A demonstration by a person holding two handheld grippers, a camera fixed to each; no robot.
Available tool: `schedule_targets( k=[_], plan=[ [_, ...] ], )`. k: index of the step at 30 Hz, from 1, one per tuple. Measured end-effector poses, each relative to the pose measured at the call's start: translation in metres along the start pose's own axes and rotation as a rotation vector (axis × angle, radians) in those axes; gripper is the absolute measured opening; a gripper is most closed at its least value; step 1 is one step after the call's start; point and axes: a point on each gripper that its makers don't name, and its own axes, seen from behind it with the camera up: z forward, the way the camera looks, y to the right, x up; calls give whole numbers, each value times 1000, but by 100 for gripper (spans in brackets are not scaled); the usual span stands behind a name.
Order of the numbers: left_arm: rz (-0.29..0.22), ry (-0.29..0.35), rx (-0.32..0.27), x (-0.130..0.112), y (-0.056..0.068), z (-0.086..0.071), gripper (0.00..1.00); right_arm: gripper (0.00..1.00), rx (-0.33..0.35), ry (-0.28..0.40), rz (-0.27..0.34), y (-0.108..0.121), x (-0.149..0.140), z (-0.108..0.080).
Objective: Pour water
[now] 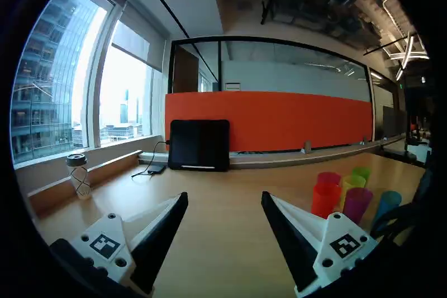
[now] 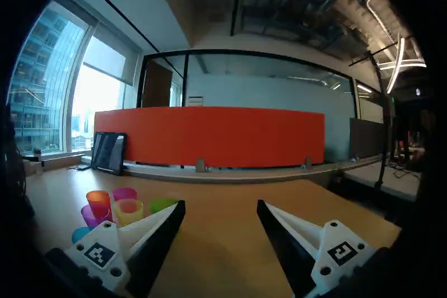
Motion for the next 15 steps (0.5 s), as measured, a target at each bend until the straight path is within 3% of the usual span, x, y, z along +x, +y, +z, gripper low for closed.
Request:
schedule_targets(
  k=[8, 15],
  plan=[
    [16, 5, -3, 35, -5, 2, 98, 99, 26, 7, -12, 0, 46, 1],
    [19, -15, -27, 68, -1, 8, 98, 99, 57, -16, -12, -5, 81, 5]
  ],
)
